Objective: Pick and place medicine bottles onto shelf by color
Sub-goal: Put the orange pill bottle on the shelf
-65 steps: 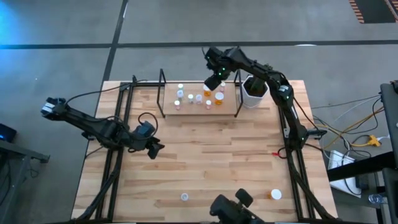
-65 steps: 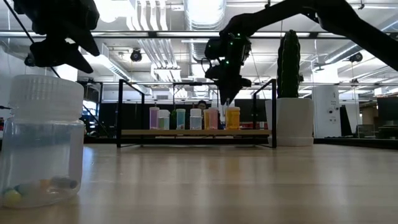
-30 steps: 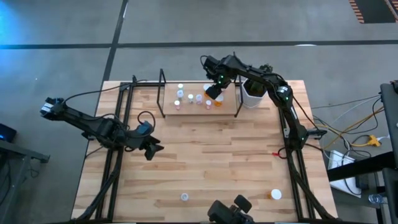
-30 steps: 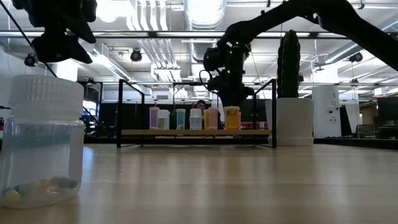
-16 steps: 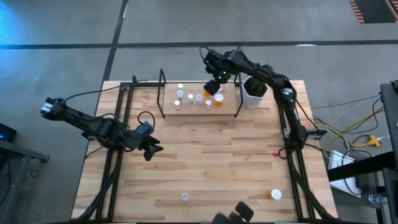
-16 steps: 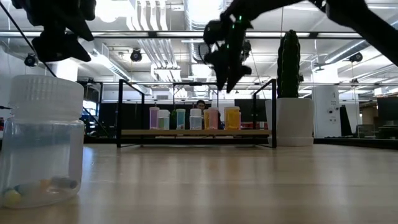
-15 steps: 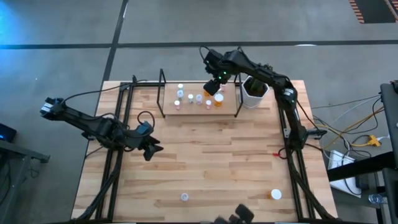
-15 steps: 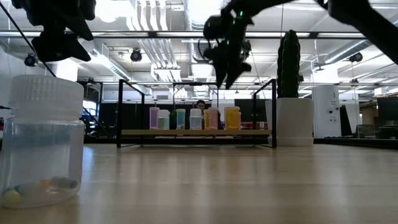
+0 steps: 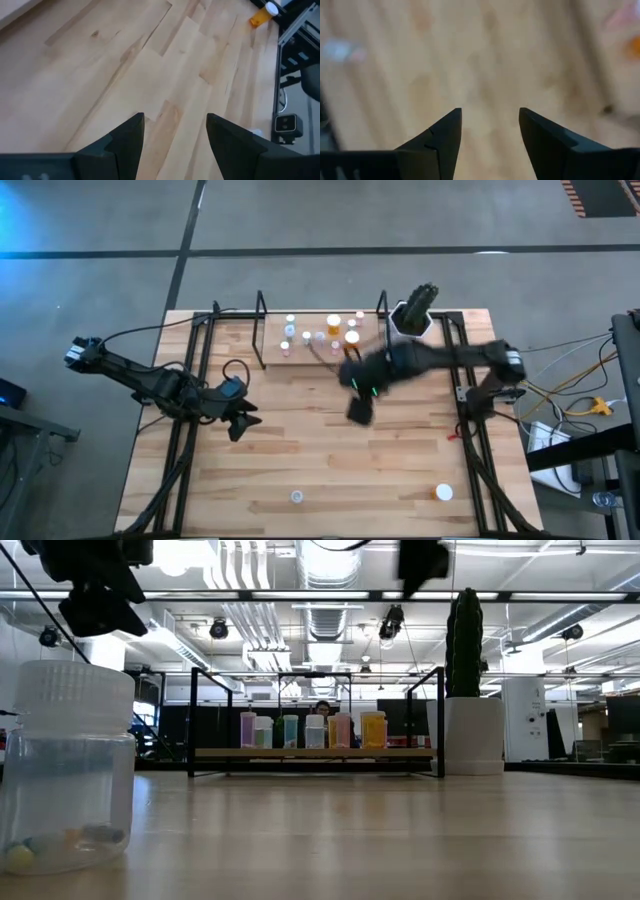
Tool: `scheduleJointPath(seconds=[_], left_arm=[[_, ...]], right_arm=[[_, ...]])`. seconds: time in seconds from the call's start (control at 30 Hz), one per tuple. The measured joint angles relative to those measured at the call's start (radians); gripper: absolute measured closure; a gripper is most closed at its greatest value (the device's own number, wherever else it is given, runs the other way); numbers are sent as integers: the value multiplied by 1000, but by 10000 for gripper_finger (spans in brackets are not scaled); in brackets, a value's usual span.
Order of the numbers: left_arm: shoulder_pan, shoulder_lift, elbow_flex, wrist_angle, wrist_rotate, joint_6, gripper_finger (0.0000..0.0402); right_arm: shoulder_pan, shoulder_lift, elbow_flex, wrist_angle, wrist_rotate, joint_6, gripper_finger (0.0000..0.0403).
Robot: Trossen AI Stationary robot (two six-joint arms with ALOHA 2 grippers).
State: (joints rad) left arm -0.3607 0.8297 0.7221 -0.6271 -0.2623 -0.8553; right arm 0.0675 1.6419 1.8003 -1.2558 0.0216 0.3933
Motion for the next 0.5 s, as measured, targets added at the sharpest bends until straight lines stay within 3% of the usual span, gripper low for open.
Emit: scheduleJointPath(seconds=[0.2,0.33,0.5], left_arm=[[1,0,-3,18,3,63,204],[0,-1,-3,23,19,86,204],[0,2,-7,22,23,99,204]], right_arm=[[267,-121,-212,-26,-36,439,207],[407,-171,-347,-23,-161,686,182],[549,-206,-494,-14,-347,883,124]])
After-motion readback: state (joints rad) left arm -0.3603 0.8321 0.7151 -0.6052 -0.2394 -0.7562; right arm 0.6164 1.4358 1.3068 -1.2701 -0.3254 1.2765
